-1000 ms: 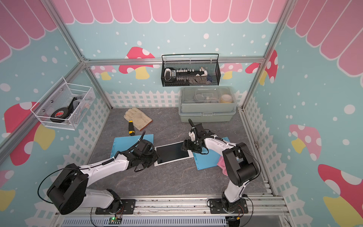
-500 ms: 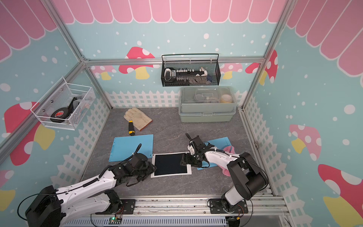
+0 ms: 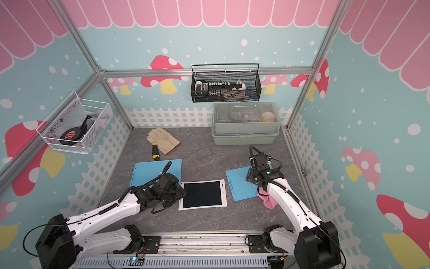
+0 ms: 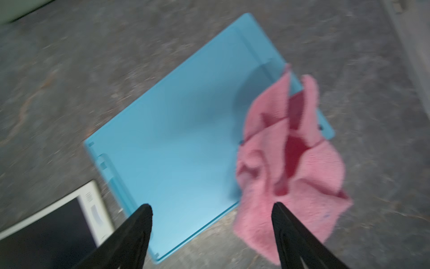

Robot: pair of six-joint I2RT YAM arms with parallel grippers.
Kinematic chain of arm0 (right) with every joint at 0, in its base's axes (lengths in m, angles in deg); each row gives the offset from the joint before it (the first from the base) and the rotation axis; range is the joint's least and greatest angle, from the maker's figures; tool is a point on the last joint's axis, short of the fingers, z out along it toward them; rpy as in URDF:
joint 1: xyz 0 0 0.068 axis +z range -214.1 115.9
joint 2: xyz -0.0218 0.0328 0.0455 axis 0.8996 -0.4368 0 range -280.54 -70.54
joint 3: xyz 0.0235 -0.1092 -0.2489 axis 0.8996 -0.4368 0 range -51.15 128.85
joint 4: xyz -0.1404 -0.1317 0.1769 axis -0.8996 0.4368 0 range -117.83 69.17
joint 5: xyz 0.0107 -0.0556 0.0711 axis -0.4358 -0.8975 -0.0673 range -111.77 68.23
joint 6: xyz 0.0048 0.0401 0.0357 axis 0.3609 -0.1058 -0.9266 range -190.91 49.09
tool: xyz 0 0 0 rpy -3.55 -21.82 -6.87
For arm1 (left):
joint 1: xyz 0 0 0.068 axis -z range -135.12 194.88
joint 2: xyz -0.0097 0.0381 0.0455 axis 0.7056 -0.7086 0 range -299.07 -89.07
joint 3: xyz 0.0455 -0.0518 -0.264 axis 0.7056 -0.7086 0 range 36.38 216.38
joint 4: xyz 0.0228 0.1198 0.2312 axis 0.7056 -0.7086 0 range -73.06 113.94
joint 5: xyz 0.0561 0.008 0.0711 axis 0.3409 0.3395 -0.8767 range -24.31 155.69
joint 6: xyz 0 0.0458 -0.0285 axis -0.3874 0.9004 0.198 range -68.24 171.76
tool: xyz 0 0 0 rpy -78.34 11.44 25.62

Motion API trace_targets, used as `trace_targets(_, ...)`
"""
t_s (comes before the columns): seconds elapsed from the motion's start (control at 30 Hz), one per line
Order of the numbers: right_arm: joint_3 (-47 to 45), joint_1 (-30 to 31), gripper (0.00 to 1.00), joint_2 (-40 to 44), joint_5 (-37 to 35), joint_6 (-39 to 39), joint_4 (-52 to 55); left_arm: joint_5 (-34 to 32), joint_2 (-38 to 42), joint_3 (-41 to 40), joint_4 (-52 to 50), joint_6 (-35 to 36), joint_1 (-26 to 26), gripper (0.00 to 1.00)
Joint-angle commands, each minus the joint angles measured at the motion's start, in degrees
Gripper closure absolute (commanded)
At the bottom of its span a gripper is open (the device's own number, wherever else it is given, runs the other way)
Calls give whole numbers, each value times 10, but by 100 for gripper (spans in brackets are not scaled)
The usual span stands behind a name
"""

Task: Wipe the drawing tablet
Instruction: Pick up the cleaning item at the center of the board.

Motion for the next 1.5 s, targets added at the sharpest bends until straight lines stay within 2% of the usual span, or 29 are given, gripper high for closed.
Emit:
trace_targets(0.0, -24, -71, 18, -43, -2, 2, 35, -6, -21, 21, -21, 32, -14, 40)
trace_targets(0.1, -20, -102, 18, -100, 21, 21, 11, 20, -33, 33, -15, 56, -57, 39)
trace_targets(0.2, -27, -123, 26, -153, 46, 23, -5, 49, -61, 63, -14, 90, -101, 39)
trace_targets(0.23, -34, -130, 34, -164, 56, 20, -13, 53, -75, 78, -16, 101, -108, 39)
trace_targets(0.27, -40, -137, 49, -168, 64, 18, -22, 57, -88, 92, -17, 107, -112, 39)
trace_targets(0.33, -52, -144, 89, -160, 71, 11, -37, 62, -123, 124, -16, 119, -115, 41)
trace_targets(0.37, -53, -144, 99, -151, 68, 10, -40, 65, -141, 137, -13, 121, -115, 41)
trace_targets(0.63, -34, -135, 100, -17, 40, 25, 1, 89, -299, 243, 34, 129, -115, 43)
trace_targets(0.73, -15, -101, 100, 20, 45, 26, 20, 91, -346, 273, 30, 139, -113, 43)
trace_targets(0.8, -8, -51, 100, 52, 40, 24, 6, 81, -358, 278, 18, 139, -112, 44)
trace_targets(0.97, -2, 122, 100, 75, 1, 44, -56, 31, -278, 248, -24, 138, -107, 45)
trace_targets(1.07, -34, 207, 100, 75, -26, 48, -137, 2, -218, 220, -93, 143, -104, 48)
trace_targets(1.17, -68, 279, 100, 66, -67, 67, -228, -10, -176, 173, -117, 160, -93, 51)
trace_targets(1.3, -98, 344, 100, 30, -90, 104, -362, -16, -159, 115, -106, 169, -82, 60)
trace_targets(1.47, -118, 370, 100, -33, -88, 105, -452, -11, -155, 74, -60, 177, -68, 61)
